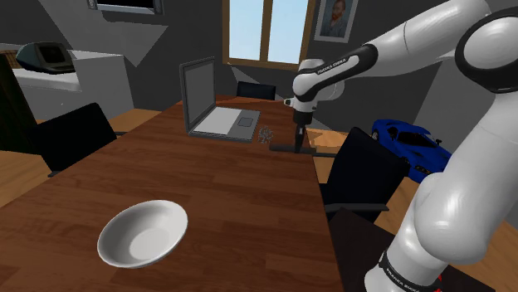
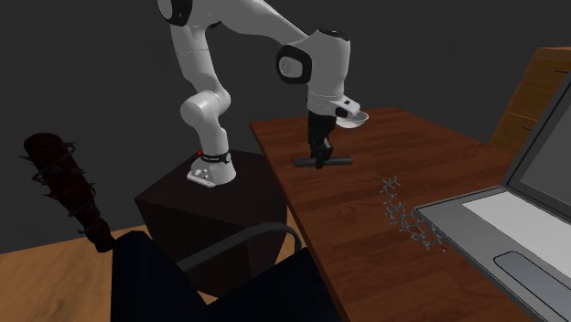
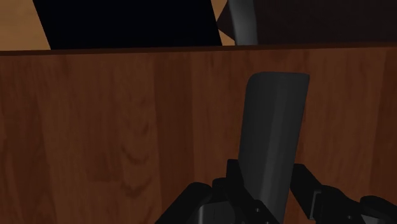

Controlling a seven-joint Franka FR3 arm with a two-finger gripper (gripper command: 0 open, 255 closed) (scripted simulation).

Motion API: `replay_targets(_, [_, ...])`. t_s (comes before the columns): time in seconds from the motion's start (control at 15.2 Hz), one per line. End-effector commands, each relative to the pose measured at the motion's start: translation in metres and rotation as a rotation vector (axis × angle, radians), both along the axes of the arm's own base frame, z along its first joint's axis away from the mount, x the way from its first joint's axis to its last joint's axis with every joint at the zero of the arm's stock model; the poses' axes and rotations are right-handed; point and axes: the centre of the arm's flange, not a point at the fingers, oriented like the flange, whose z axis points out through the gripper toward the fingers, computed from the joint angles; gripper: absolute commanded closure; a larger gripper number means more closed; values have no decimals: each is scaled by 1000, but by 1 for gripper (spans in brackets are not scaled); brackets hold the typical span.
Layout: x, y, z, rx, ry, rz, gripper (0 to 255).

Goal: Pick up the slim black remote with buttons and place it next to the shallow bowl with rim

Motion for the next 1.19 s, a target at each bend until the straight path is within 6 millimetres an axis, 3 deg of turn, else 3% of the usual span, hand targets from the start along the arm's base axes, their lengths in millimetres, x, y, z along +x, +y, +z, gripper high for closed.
replay_targets(0.0, [0, 0, 11, 0, 0, 0, 255])
replay_targets(0.4, [0, 0, 42, 0, 0, 0, 255])
replay_targets(1.12, [12, 145, 42, 0, 0, 0, 255])
